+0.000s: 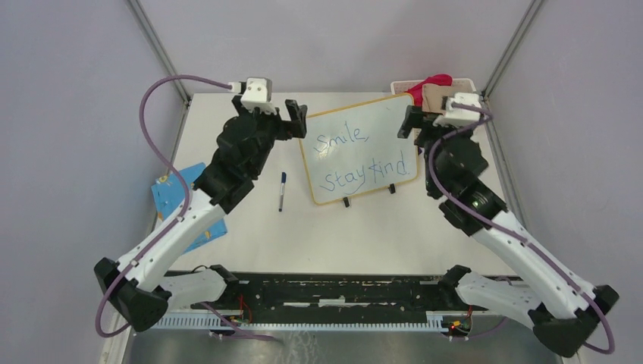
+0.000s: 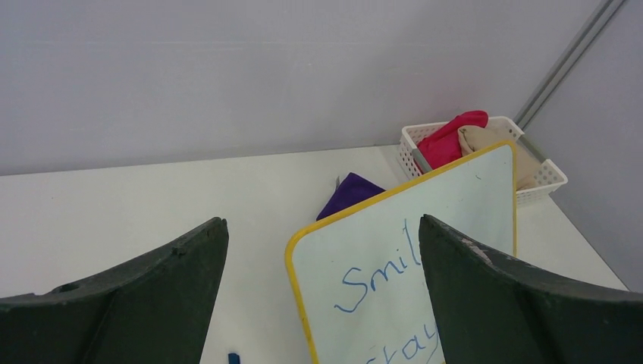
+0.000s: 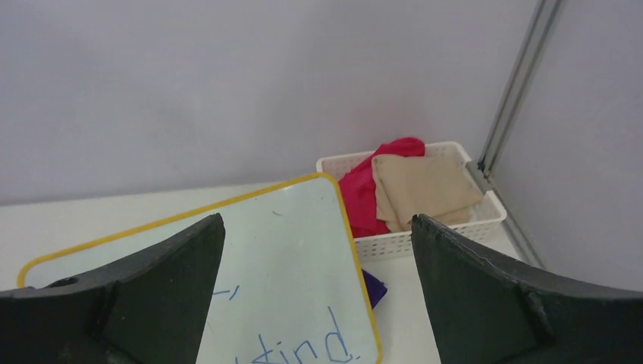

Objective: Write a sentence on the whiteboard
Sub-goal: Reset both arms

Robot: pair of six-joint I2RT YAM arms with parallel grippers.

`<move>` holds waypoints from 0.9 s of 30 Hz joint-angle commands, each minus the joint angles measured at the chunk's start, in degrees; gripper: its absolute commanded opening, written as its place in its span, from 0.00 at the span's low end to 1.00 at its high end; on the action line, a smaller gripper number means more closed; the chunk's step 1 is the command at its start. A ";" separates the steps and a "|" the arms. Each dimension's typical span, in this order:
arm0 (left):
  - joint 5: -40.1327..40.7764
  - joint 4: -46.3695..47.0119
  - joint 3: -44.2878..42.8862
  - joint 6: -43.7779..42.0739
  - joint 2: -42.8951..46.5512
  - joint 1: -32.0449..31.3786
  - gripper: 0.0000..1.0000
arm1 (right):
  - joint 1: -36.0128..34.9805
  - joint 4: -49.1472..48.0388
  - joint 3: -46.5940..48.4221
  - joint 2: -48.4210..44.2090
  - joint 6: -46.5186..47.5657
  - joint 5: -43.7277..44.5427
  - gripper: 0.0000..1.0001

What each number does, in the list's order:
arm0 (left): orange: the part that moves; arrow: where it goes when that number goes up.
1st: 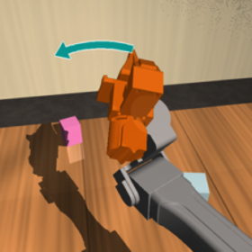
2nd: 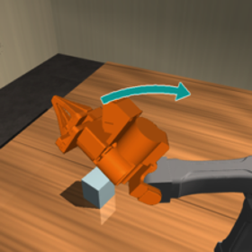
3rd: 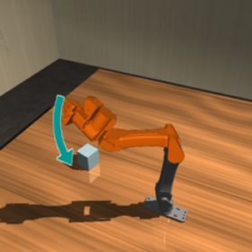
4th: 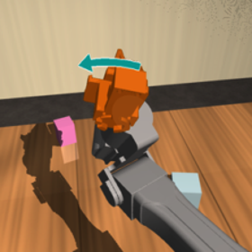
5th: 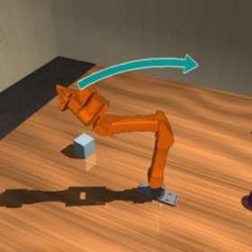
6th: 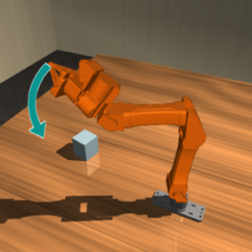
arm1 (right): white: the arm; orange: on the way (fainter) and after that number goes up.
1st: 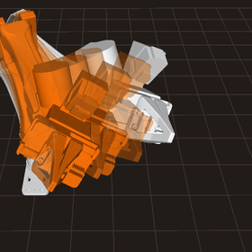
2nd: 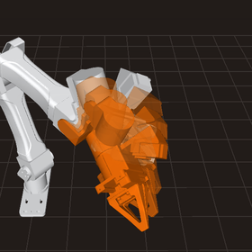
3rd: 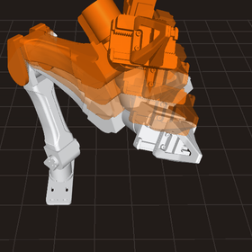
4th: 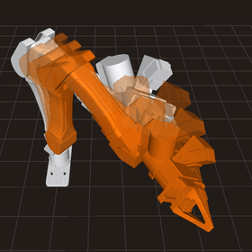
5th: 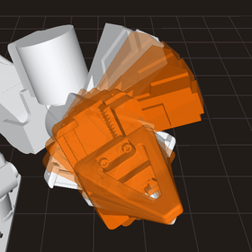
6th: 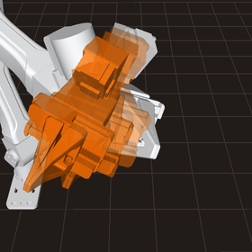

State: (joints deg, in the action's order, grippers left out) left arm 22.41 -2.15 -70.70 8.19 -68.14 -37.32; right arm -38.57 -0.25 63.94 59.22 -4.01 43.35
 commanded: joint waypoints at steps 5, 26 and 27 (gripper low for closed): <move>1.26 10.72 7.21 0.89 9.55 -3.01 1.00 | -10.03 -18.80 -10.10 -14.58 24.00 11.54 0.98; 6.85 16.05 13.56 -6.66 10.68 -12.41 1.00 | -10.66 -24.95 -28.15 -17.50 17.65 -6.66 0.98; 6.97 16.12 13.63 -6.54 10.50 -12.49 1.00 | -10.65 -25.87 -28.78 -17.71 17.63 -5.69 0.98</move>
State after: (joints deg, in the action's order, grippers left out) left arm 27.14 9.43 -56.97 3.97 -57.52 -49.15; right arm -49.04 -20.53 36.34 42.63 16.47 35.62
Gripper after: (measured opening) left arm 0.994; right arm 0.979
